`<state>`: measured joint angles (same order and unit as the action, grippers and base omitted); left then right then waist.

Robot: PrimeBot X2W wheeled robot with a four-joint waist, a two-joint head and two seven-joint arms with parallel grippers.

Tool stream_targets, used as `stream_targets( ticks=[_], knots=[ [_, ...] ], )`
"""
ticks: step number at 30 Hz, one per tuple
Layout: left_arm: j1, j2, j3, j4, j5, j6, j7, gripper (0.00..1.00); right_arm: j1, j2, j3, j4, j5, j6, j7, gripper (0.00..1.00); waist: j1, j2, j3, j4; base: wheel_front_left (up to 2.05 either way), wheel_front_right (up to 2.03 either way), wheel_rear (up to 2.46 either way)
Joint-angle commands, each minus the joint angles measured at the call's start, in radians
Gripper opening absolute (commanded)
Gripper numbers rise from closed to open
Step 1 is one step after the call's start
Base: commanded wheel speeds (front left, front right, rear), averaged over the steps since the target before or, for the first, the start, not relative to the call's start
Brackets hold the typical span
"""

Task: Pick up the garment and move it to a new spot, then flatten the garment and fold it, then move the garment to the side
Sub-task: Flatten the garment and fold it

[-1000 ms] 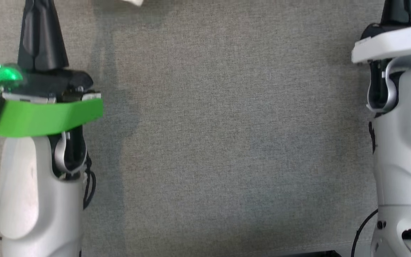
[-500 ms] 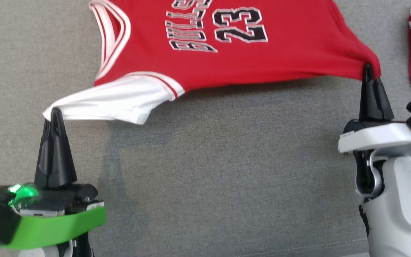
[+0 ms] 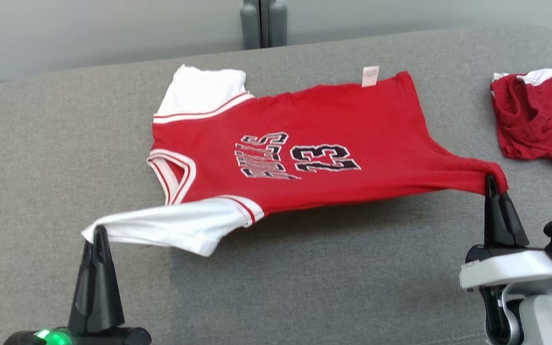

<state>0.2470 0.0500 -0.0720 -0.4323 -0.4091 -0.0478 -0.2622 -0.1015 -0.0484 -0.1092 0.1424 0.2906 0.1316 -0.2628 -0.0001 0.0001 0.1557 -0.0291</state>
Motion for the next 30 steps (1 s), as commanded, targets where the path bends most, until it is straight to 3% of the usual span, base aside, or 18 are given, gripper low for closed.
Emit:
stream_targets(
  ticks=[1, 7, 18, 30],
  knots=[
    [0.034, 0.002, -0.006, -0.003, 0.021, -0.004, -0.003, 0.0, 0.035, -0.004, -0.001, -0.006, -0.001, -0.002, -0.002, 0.0, 0.0001, -0.0001, -0.061, -0.011, 0.0, 0.0, 0.0],
    [0.087, 0.002, -0.031, 0.069, 0.02, -0.015, -0.003, 0.0, 0.087, -0.004, 0.015, 0.039, -0.017, -0.002, 0.029, 0.0, 0.0001, -0.0001, -0.067, -0.015, 0.0, 0.0, 0.0],
    [0.015, 0.002, -0.047, 0.243, 0.017, -0.04, -0.003, 0.0, 0.012, -0.004, 0.016, 0.233, -0.01, -0.002, 0.011, 0.0, 0.0001, -0.0001, -0.018, 0.0, 0.0, 0.0, 0.0],
    [-0.31, 0.027, -0.054, 0.471, 0.061, -0.074, -0.002, 0.0, -0.137, -0.004, 0.043, 0.326, 0.047, -0.002, -0.003, 0.0, 0.0001, -0.0001, 0.066, -0.004, 0.0, 0.0, 0.0]
  ],
)
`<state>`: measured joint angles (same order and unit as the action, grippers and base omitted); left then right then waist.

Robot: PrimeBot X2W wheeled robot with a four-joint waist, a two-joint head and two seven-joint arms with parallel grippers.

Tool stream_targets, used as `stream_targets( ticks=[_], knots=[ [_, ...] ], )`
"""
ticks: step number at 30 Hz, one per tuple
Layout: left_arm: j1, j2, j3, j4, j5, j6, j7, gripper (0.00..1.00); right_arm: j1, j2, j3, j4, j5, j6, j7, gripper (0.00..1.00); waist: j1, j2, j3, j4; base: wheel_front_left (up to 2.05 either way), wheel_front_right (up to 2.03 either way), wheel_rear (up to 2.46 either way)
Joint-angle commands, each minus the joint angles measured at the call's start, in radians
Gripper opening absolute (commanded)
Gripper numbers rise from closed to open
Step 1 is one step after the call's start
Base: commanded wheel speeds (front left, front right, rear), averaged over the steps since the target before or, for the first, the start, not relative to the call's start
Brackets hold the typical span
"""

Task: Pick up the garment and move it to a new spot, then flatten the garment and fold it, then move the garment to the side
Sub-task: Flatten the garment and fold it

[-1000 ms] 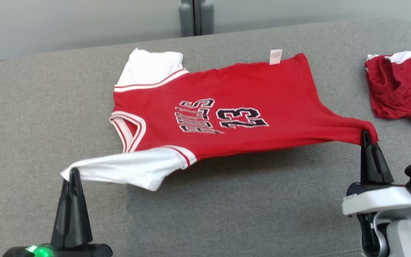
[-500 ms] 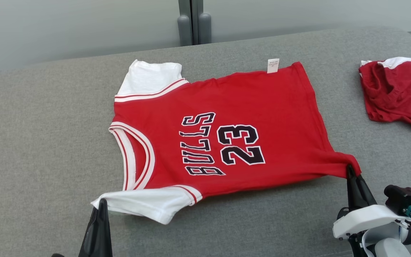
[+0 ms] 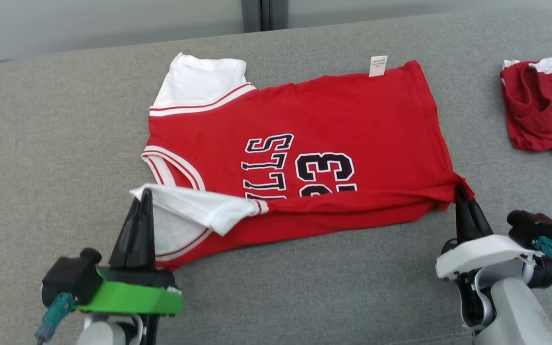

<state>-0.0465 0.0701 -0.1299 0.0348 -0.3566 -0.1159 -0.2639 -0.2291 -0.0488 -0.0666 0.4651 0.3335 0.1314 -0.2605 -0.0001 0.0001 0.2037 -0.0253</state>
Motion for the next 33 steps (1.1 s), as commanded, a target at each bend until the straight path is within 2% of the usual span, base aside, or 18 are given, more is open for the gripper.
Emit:
stream_targets(
  ticks=[1, 7, 15, 17, 18, 19, 20, 27, 33],
  knots=[
    [-0.051, 0.007, 0.011, 0.03, 0.007, -0.006, 0.0, 0.0, -0.029, -0.004, 0.001, 0.007, 0.008, -0.002, -0.005, 0.0, 0.0001, -0.0001, 0.027, -0.012, 0.0, 0.0, 0.0],
    [-0.187, 0.013, 0.026, 0.176, 0.005, -0.01, 0.0, 0.0, -0.112, -0.003, -0.01, 0.052, -0.007, -0.002, -0.004, 0.0, 0.0001, -0.0001, 0.066, -0.03, 0.0, 0.0, 0.0],
    [-0.288, -0.001, 0.032, 0.292, 0.019, -0.014, 0.0, 0.0, -0.168, -0.004, -0.018, 0.101, -0.011, -0.002, -0.005, 0.0, 0.0001, -0.0001, 0.084, -0.035, 0.0, 0.0, 0.0],
    [-0.306, -0.003, 0.03, 0.313, 0.027, -0.014, 0.0, 0.0, -0.177, -0.003, -0.016, 0.103, -0.014, -0.002, -0.005, 0.47, 0.0001, -0.0001, 0.085, -0.038, 0.0, 0.0, 0.0],
    [-0.31, -0.004, 0.03, 0.318, 0.03, -0.014, 0.0, 0.31, -0.178, -0.003, -0.013, 0.103, -0.016, -0.002, -0.005, 1.0, 0.0001, -0.0001, 0.085, -0.038, 0.0, 0.0, 0.0],
    [-0.313, -0.006, 0.031, 0.322, 0.032, -0.014, 0.0, 0.72, -0.18, -0.003, -0.011, 0.1, -0.018, -0.002, -0.005, 1.0, 0.0001, -0.0001, 0.083, -0.039, 0.0, 0.0, 0.0],
    [-0.314, -0.007, 0.032, 0.324, 0.033, -0.014, 0.0, 1.0, -0.18, -0.004, -0.009, 0.095, -0.02, -0.002, -0.005, 1.0, 0.0001, -0.0001, 0.082, -0.04, 0.0, 0.0, 0.0],
    [-0.261, -0.015, 0.053, 0.264, 0.019, -0.015, 0.0, 1.0, -0.134, -0.003, -0.043, 0.012, -0.044, -0.002, -0.005, 1.0, 0.0001, -0.0001, 0.055, -0.035, 0.0, 0.0, 0.0],
    [-0.156, -0.017, 0.049, 0.2, -0.013, -0.016, 0.0, 1.0, -0.049, -0.002, -0.078, -0.06, -0.107, -0.002, -0.005, 1.0, 0.0001, -0.0001, 0.005, -0.022, 0.0, 0.0, 0.0]
  ],
)
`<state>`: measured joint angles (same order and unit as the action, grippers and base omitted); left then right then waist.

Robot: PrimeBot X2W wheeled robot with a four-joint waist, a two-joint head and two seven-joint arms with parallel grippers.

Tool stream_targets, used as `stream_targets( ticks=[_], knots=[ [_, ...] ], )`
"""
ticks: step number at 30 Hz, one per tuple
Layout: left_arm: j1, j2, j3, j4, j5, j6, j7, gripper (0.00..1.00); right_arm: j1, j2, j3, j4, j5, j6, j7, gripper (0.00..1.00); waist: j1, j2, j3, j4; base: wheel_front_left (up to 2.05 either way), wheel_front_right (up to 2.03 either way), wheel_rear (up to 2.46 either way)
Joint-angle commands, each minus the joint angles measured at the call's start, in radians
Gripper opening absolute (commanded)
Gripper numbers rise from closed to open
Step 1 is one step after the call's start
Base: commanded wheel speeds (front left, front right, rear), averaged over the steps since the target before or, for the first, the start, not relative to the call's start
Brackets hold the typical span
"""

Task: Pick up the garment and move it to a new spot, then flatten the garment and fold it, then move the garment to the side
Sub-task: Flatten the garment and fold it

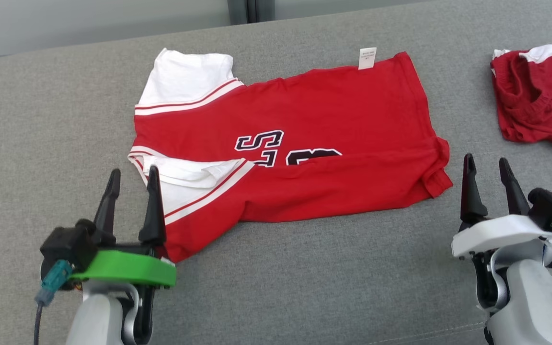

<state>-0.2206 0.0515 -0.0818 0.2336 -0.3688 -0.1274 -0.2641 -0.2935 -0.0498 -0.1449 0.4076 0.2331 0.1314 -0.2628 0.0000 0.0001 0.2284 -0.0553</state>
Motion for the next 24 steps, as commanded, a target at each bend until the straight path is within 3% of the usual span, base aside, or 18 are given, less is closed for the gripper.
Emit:
stream_targets(
  ticks=[1, 11, 22, 23, 24],
  knots=[
    [0.044, 0.002, -0.003, 0.004, -0.009, -0.004, 0.0, 1.0, 0.029, -0.002, -0.001, -0.004, -0.019, -0.002, -0.002, 1.0, 0.0, -0.0001, -0.03, 0.011, 0.0, 0.0, 0.0],
    [0.174, 0.011, -0.025, 0.065, -0.082, 0.018, 0.196, 1.0, 0.079, -0.002, -0.009, 0.052, -0.06, -0.002, -0.002, 1.0, 0.0, -0.0001, -0.08, 0.03, 0.0, 0.0, 0.0],
    [0.113, 0.003, -0.049, 0.158, -0.16, 0.102, 0.33, 1.0, 0.035, -0.002, 0.026, 0.077, -0.065, -0.002, -0.002, 1.0, 0.0, -0.0001, -0.045, 0.002, 0.0, 0.0, 0.0],
    [0.109, 0.002, -0.052, 0.161, -0.167, 0.1, 0.331, 0.94, 0.031, -0.002, 0.026, 0.081, -0.066, -0.002, -0.002, 1.0, 0.0, -0.0001, -0.041, 0.0, 0.0, 0.0, 0.0],
    [0.107, 0.002, -0.055, 0.167, -0.172, 0.1, 0.334, 0.62, 0.027, -0.002, 0.025, 0.086, -0.07, -0.002, -0.002, 1.0, 0.0, -0.0001, -0.038, -0.002, 0.0, 0.0, 0.0]
  ],
)
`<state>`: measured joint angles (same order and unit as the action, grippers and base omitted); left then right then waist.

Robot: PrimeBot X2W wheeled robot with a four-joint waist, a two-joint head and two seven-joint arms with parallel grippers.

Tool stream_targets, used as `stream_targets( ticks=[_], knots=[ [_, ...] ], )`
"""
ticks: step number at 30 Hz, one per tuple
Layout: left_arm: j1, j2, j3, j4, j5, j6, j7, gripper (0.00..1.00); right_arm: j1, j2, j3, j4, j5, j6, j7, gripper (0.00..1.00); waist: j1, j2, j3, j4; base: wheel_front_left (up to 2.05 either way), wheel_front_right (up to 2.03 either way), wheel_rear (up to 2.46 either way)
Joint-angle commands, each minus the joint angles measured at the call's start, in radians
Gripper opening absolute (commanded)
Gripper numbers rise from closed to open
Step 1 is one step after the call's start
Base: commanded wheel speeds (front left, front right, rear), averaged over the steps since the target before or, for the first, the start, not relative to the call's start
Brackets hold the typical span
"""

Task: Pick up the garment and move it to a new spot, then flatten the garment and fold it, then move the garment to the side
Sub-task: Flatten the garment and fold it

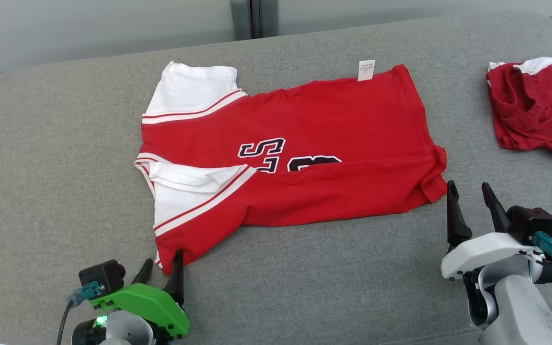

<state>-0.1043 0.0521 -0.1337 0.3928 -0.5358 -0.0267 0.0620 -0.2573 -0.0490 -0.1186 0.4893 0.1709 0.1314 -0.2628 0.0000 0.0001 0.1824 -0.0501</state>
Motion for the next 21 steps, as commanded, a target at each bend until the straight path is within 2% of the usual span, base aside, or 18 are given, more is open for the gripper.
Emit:
stream_targets(
  ticks=[1, 2, 3, 16, 21],
  knots=[
    [-0.009, 0.001, -0.009, 0.012, -0.007, -0.002, 0.012, 0.4, -0.014, -0.003, -0.002, 0.009, -0.012, -0.002, -0.002, 1.0, 0.0, -0.0001, 0.01, -0.008, 0.0, 0.0, 0.0],
    [-0.011, 0.001, -0.014, 0.014, -0.013, -0.004, 0.013, 0.17, -0.022, -0.003, -0.005, 0.017, -0.019, -0.002, 0.0, 1.0, 0.0, -0.0001, 0.012, -0.009, 0.0, 0.0, 0.0],
    [-0.013, 0.0, -0.019, 0.015, -0.018, -0.004, 0.012, 0.0, -0.029, -0.003, -0.005, 0.027, -0.023, -0.002, 0.004, 1.0, 0.0, -0.0001, 0.015, -0.01, 0.0, 0.0, 0.0],
    [0.001, 0.007, -0.028, -0.061, -0.017, 0.003, -0.037, 0.0, -0.125, -0.003, 0.018, 0.222, -0.112, -0.002, 0.053, 1.0, 0.0, -0.0001, 0.013, 0.039, 0.0, 0.0, 0.0],
    [0.002, 0.007, -0.035, -0.074, -0.018, 0.008, -0.039, 0.0, -0.157, -0.003, -0.023, 0.287, -0.175, -0.002, 0.066, 1.0, 0.0, -0.0001, 0.015, 0.046, 0.0, 0.0, 0.0]
  ],
)
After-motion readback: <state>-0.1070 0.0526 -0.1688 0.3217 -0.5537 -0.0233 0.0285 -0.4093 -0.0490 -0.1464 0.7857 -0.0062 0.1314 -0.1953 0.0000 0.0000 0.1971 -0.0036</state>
